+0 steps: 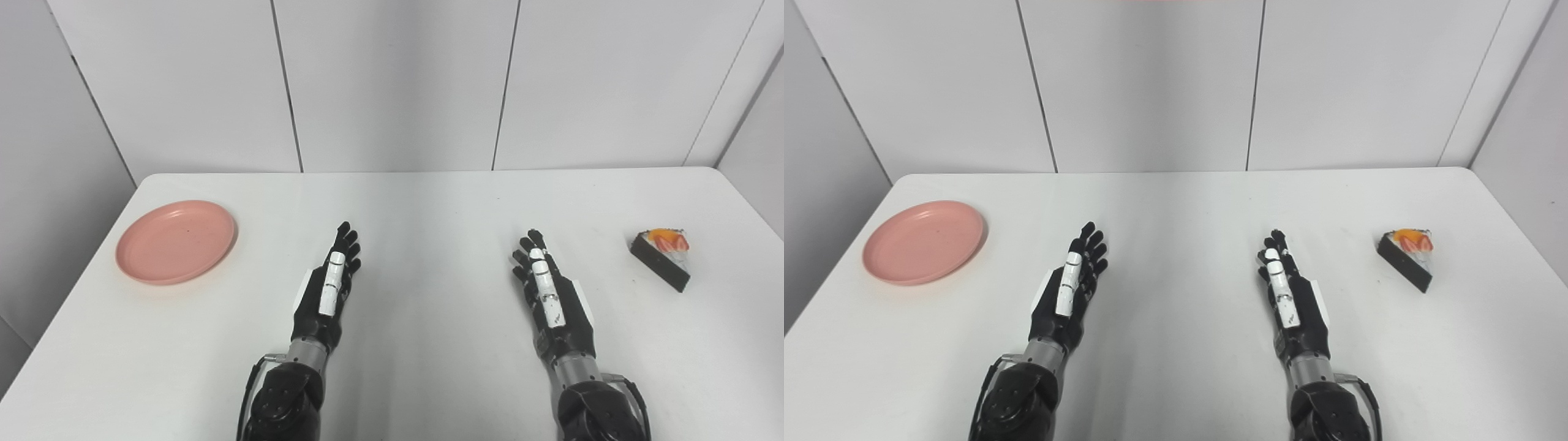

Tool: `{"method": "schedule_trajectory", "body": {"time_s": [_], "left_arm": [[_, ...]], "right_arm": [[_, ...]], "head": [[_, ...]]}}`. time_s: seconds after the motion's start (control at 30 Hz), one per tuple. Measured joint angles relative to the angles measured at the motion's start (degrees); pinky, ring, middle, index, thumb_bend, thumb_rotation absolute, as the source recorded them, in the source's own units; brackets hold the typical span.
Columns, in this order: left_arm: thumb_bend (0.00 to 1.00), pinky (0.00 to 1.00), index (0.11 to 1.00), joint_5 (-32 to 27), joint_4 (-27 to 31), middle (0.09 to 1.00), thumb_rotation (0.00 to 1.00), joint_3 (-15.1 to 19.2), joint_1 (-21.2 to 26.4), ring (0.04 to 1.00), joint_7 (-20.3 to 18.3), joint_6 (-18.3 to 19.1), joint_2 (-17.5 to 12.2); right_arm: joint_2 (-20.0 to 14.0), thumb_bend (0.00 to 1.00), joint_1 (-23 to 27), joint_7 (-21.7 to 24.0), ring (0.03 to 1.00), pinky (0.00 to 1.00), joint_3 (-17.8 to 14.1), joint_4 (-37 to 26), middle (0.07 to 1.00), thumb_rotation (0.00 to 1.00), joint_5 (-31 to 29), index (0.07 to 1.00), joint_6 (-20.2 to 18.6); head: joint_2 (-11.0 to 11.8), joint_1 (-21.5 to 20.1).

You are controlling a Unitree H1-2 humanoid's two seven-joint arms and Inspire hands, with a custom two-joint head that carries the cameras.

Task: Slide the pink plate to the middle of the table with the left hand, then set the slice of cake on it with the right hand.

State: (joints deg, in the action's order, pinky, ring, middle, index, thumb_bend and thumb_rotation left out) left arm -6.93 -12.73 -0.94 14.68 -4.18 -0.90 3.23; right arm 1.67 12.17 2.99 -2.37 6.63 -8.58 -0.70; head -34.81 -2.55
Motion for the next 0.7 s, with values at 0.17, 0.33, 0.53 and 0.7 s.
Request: {"method": "schedule_trajectory", "body": {"time_s": [0.17, 0.33, 0.53, 0.7], "left_arm": [[0.67, 1.00, 1.000, -0.01, 0.03, 1.000, 1.00, -0.02, -0.01, 1.000, 0.01, 0.00, 0.00], [0.67, 1.00, 1.000, 0.03, 0.27, 1.000, 1.00, -0.06, -0.10, 1.000, 0.03, 0.11, 0.01], [0.68, 1.00, 1.000, -0.01, 0.38, 1.000, 1.00, -0.06, -0.21, 1.000, 0.03, 0.15, 0.01], [0.68, 1.00, 1.000, -0.06, 0.67, 1.000, 1.00, -0.03, -0.22, 1.000, 0.03, 0.14, 0.08]], "right_arm": [[0.01, 0.53, 0.00, 0.00, 0.954, 0.98, 0.09, -0.01, 0.970, 0.86, 0.10, 0.972, 0.04], [0.02, 0.51, -0.02, -0.01, 0.947, 0.97, 0.14, -0.04, 0.961, 0.83, 0.10, 0.960, 0.05], [0.28, 0.52, -0.22, -0.27, 0.953, 0.98, 0.32, -0.37, 0.964, 0.83, 0.15, 0.965, 0.05], [0.39, 0.52, -0.22, -0.30, 0.945, 0.97, 0.44, -0.78, 0.956, 0.82, 0.05, 0.955, 0.05]], "head": [[0.18, -0.09], [0.18, -0.17], [0.35, -0.26], [0.44, -0.18]]}}
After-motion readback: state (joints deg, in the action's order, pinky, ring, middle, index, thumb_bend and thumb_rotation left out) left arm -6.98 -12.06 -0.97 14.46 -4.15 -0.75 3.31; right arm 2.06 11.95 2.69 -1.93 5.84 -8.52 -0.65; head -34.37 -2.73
